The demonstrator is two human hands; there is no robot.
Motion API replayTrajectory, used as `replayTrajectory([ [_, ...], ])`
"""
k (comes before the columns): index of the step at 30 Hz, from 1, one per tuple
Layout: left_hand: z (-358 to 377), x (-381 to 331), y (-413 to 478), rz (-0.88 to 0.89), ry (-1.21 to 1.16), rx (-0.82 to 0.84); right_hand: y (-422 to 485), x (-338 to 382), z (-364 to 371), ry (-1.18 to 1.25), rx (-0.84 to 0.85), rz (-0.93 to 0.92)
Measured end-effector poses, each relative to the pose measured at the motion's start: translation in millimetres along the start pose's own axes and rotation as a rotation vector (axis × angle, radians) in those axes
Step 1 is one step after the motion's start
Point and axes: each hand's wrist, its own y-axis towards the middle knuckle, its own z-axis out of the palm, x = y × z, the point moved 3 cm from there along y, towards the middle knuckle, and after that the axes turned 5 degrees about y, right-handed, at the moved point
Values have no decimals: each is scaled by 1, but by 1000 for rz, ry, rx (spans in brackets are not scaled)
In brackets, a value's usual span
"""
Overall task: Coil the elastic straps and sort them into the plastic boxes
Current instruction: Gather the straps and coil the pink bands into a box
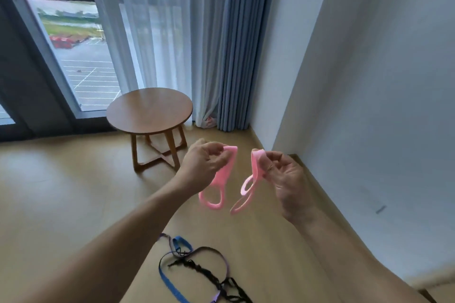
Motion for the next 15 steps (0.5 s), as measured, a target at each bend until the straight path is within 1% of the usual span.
replayTrajectory([
  [3, 21, -16, -5, 52, -85, 36, -21, 15, -12, 13, -119, -84],
  [6, 44, -38, -12, 87, -161, 102, -40, 32, -31, -29, -178, -109],
  [9, 73, -64, -17, 123, -215, 171, -60, 54, -54, -123, -191, -164],
  [13, 111, -98, -19, 166, -152, 118, -91, 88, -87, -241, -163, -243],
  [15, 134, -117, -22, 160, -171, 159, -106, 102, -109, -254, -163, -251],
])
